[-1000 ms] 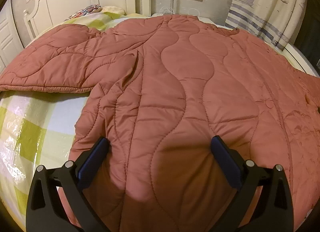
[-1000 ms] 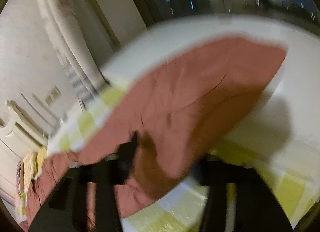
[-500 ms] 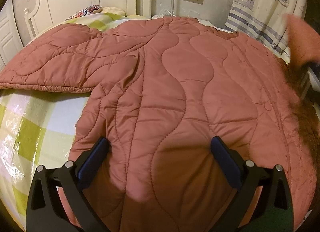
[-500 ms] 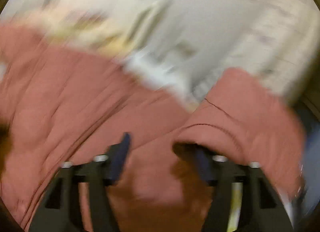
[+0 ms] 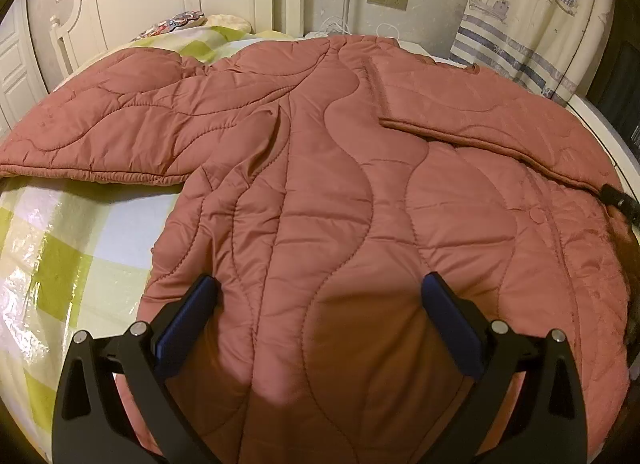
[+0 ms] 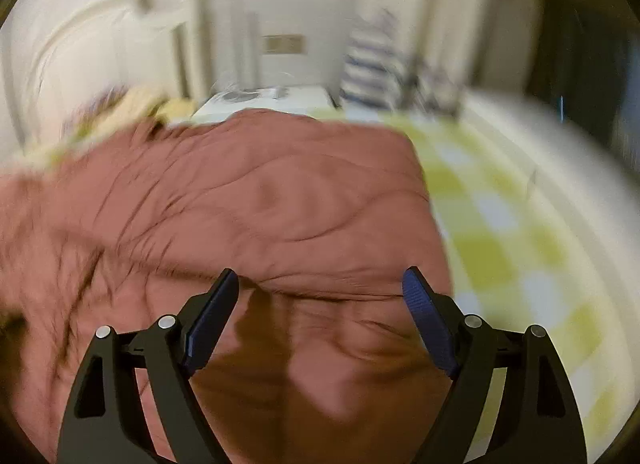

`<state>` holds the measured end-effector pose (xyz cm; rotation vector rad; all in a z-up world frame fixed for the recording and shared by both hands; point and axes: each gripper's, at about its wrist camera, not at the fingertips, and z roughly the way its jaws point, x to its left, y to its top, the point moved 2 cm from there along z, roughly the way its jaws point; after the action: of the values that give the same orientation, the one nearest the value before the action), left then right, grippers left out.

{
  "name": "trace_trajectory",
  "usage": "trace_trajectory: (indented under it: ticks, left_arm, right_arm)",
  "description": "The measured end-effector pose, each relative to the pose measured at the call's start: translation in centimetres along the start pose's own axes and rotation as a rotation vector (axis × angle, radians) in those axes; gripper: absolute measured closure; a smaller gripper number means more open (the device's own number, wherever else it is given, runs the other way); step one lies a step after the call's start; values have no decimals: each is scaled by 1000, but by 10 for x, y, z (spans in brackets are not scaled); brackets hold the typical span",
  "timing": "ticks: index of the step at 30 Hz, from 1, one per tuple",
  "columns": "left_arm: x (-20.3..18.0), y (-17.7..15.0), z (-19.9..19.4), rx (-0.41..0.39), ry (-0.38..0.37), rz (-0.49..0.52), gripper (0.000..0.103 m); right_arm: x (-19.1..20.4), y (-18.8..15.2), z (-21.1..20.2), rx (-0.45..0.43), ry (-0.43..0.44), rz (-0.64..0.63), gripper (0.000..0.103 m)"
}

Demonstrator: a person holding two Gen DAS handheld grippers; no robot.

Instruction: Fold large clothes

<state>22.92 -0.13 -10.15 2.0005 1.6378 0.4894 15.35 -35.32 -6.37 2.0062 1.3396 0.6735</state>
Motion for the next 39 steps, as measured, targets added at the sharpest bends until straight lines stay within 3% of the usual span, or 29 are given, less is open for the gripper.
trace_trajectory:
  ticks: [4,9,16,18,22,24,26,29,30,31,35,39]
  left_arm:
    - [-2,-1,0,1,14,2,2]
    - [-3,-8,-5,5,24,4,2]
    - [-7,-24,-27,38,8,24,2]
    - [-11,-18,-39,10,-23,24,2]
    - [-45,29,-62,-116,-69,50,2]
    - [-74,55,-54,-148,-111,91,2]
    - [-99,73,-29,-144,-81,130,2]
    - [-112,77,35,-5,-24,142,2]
    - [-109,73,51,33,-52,126,2]
    - [-102,75,49,8,-94,84,2]
    - [-70,77,33,-16,-117,2,4]
    - [28,50,-22,-189,-180,-353,9]
  right_arm:
    - [-13,5,8,15,37,121,22]
    - [4,-8,-9,9,22,-3,21]
    - [13,-7,-17,57,70,-47,18]
    - [12,0,-32,2,70,-64,18]
    - [19,36,-47,-92,56,-76,19]
    - [29,50,-41,-99,46,-99,19]
    - [39,63,-17,-77,13,-128,19]
    - [37,58,37,69,-45,-121,18]
    - [32,48,61,135,-57,-115,17]
    - [28,44,69,159,-46,-104,17]
    - [25,44,62,124,-42,-106,17]
    - [18,43,61,106,-36,-84,17]
